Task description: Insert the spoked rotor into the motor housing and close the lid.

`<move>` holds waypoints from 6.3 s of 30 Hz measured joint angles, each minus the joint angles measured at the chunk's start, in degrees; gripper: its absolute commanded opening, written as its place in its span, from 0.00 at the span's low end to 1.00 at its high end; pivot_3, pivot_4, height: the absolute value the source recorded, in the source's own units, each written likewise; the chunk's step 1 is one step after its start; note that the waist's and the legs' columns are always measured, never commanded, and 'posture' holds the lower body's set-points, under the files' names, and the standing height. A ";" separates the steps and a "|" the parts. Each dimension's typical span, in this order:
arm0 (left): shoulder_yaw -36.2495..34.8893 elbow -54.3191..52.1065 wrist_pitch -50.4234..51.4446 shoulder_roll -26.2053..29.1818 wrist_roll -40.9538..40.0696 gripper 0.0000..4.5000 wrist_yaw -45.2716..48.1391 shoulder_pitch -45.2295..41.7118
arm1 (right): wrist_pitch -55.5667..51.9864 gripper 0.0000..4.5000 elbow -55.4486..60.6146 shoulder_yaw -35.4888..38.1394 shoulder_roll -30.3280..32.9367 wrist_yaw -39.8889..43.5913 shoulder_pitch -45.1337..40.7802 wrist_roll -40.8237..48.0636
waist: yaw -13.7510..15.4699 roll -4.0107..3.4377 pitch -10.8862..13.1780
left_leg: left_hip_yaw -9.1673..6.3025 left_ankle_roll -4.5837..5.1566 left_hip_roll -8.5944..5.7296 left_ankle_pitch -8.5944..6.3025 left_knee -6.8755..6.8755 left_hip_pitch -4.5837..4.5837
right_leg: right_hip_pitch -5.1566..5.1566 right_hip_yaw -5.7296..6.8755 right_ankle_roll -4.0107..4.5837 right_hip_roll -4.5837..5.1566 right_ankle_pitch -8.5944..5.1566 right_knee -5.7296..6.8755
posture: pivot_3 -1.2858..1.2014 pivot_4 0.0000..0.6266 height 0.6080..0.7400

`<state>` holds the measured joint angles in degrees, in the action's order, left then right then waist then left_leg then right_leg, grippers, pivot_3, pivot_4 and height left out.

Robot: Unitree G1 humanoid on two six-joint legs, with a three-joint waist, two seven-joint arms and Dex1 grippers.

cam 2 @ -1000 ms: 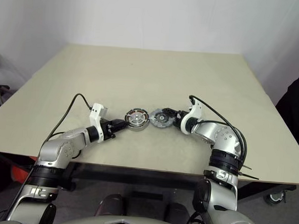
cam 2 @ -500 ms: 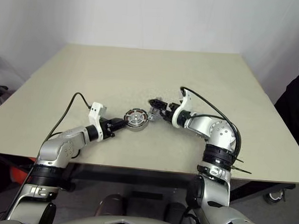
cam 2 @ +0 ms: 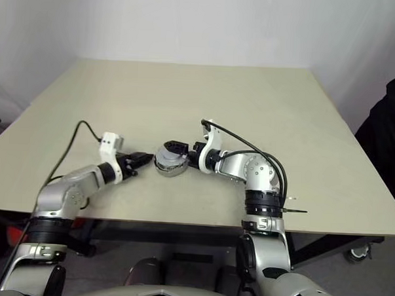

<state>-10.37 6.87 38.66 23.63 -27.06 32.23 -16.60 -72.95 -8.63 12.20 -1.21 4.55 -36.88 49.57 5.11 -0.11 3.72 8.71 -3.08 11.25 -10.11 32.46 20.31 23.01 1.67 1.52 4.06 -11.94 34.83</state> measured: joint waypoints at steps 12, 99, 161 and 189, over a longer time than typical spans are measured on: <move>-1.48 1.26 -0.09 -1.67 -0.36 0.43 0.11 0.92 | 38.58 0.99 8.06 -32.31 19.02 25.46 4.01 -30.87 | 0.87 0.23 -0.07 | -0.08 0.12 0.02 -0.07 0.18 0.28 | -0.01 0.03 0.01 0.14 0.00 -0.04 | 0.52 0.00 1.00; 0.83 -0.62 -0.15 -2.75 -0.41 0.43 -0.92 2.59 | 49.77 0.67 -8.17 -31.07 8.90 34.54 3.83 -47.40 | 0.16 0.25 -0.07 | -0.07 0.48 0.09 -0.27 0.53 0.09 | -0.27 0.03 0.49 0.12 0.26 0.07 | 0.52 0.00 1.00; 0.84 -1.24 -0.17 -3.86 -0.65 0.43 -1.85 3.14 | 44.88 0.67 -6.70 -31.26 7.47 37.90 3.05 -47.08 | -0.63 0.24 -0.09 | -0.05 0.91 0.08 -0.54 0.48 -0.28 | -0.62 -0.01 0.33 0.13 0.10 -0.06 | 0.52 0.00 1.00; 0.90 -1.99 -0.11 -3.96 -0.63 0.43 -2.50 3.54 | 48.23 0.67 -7.90 -31.97 8.02 36.26 3.09 -48.83 | -0.73 0.23 -0.08 | -0.04 0.90 0.09 -0.54 0.46 -0.25 | -0.58 -0.01 0.17 0.13 0.00 -0.06 | 0.52 0.00 1.00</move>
<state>-9.47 4.88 38.55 19.66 -27.69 29.74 -13.06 -24.72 -16.54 -19.77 6.80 40.81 -33.79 0.74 4.38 0.12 3.64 8.68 -2.18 11.35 -10.64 32.92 20.06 22.43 1.66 1.70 4.19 -11.93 34.76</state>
